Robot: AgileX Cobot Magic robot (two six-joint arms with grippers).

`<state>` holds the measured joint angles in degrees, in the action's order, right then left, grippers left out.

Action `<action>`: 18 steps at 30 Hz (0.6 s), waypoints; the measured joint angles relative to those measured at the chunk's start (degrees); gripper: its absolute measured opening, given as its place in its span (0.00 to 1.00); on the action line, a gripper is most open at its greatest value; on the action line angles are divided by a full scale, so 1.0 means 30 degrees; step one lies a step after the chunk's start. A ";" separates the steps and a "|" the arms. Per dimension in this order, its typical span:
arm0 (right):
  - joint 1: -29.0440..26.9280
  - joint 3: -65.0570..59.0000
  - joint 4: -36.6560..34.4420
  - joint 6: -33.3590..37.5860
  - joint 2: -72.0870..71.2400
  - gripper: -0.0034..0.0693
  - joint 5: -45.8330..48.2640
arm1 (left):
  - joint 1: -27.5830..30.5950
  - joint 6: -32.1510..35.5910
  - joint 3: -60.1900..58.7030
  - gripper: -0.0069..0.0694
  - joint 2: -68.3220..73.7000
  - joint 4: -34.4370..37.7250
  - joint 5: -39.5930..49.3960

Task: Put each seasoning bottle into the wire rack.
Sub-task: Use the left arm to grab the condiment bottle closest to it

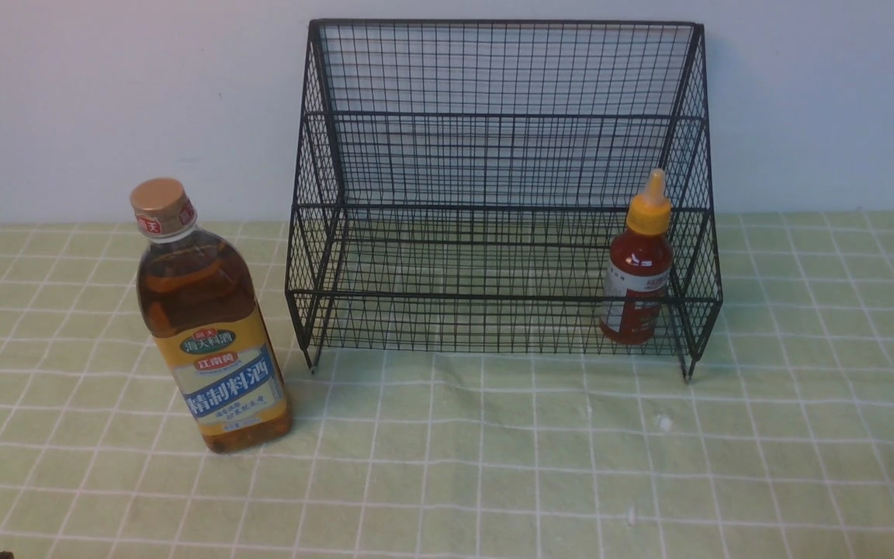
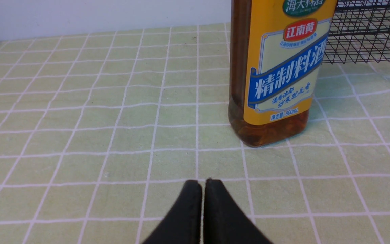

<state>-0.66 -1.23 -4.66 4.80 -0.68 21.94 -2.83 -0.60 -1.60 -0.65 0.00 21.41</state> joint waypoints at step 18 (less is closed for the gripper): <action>0.0000 0.0000 -0.0023 0.0000 0.0000 0.03 0.0023 | 0.0000 -0.2478 -0.0022 0.08 0.0000 0.3494 -1.0613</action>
<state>-0.66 -1.23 -4.73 4.80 -0.68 22.01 -2.83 -8.04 -1.67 -0.65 10.48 -10.43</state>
